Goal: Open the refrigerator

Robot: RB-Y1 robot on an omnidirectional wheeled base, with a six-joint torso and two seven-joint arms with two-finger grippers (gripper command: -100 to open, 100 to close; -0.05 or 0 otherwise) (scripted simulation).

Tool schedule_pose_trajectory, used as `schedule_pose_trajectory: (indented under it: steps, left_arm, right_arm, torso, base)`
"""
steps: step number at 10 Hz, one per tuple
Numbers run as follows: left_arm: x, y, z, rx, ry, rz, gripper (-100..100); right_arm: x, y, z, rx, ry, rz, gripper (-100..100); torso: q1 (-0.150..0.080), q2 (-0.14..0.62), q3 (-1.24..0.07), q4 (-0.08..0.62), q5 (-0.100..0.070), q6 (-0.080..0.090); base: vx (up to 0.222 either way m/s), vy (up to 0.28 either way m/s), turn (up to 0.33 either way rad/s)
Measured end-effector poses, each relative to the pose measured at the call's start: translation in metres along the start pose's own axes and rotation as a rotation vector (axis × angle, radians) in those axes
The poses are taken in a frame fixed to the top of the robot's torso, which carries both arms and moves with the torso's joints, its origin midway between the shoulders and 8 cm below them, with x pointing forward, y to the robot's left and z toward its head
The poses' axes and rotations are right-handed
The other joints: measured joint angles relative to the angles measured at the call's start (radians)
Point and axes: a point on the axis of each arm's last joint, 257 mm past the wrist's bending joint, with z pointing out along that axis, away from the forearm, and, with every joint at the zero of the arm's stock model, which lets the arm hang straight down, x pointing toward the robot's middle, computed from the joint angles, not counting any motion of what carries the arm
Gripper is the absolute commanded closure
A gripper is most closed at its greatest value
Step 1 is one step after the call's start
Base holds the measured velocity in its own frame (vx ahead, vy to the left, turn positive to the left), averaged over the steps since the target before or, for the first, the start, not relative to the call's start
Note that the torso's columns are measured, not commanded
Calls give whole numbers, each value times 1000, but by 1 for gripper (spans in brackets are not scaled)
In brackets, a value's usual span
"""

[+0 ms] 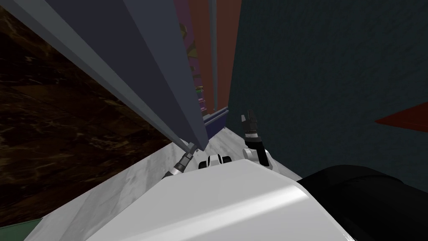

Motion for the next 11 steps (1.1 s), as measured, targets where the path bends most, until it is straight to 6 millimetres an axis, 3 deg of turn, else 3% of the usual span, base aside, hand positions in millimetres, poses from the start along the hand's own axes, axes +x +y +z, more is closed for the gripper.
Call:
schedule_pose_trajectory:
  steps: [11]
  left_arm:
    - [2, -4, -5, -11, 16, -7, -100]
  right_arm:
    - [0, 0, 0, 0, 0, 0, 0]
  torso:
    - [-3, 1, -1, 3, -3, 0]
  base:
    - [4, -1, 2]
